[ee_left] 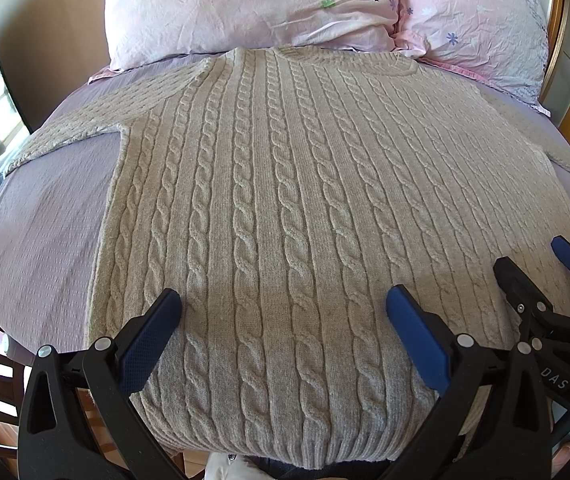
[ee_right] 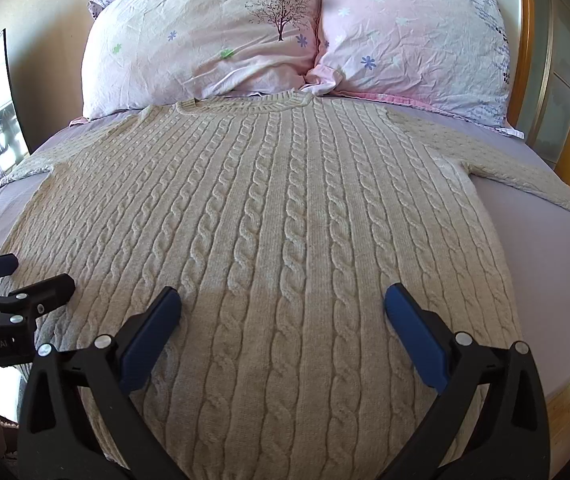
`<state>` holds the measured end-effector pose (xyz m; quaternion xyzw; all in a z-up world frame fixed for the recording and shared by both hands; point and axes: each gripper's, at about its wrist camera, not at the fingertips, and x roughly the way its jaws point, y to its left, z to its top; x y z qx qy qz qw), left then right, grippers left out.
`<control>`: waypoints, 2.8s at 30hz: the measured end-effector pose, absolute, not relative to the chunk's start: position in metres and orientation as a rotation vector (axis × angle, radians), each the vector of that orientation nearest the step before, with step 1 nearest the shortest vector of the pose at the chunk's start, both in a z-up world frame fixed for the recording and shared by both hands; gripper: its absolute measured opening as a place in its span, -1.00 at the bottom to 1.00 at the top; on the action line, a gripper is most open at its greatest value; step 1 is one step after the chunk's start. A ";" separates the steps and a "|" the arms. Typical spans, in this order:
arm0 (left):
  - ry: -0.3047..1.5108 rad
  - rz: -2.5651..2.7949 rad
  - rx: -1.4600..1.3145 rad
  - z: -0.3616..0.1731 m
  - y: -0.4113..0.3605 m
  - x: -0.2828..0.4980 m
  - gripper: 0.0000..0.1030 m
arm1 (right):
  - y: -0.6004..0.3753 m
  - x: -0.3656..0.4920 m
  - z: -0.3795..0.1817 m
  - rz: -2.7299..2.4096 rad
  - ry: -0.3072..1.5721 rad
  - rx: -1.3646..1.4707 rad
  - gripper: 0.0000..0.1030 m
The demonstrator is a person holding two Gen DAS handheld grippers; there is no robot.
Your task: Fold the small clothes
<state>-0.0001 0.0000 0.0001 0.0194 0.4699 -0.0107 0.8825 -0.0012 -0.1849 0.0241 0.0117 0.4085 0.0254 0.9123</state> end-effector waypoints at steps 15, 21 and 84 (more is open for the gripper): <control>0.976 -0.022 0.040 0.000 0.000 0.000 0.97 | -0.185 -0.001 0.025 0.051 0.842 0.023 0.97; 0.975 -0.022 0.040 0.000 0.000 0.000 0.97 | -0.185 -0.001 0.025 0.051 0.843 0.023 0.97; 0.638 0.031 -0.334 0.046 0.153 0.083 0.97 | -0.635 0.064 0.031 -0.584 0.716 1.034 0.10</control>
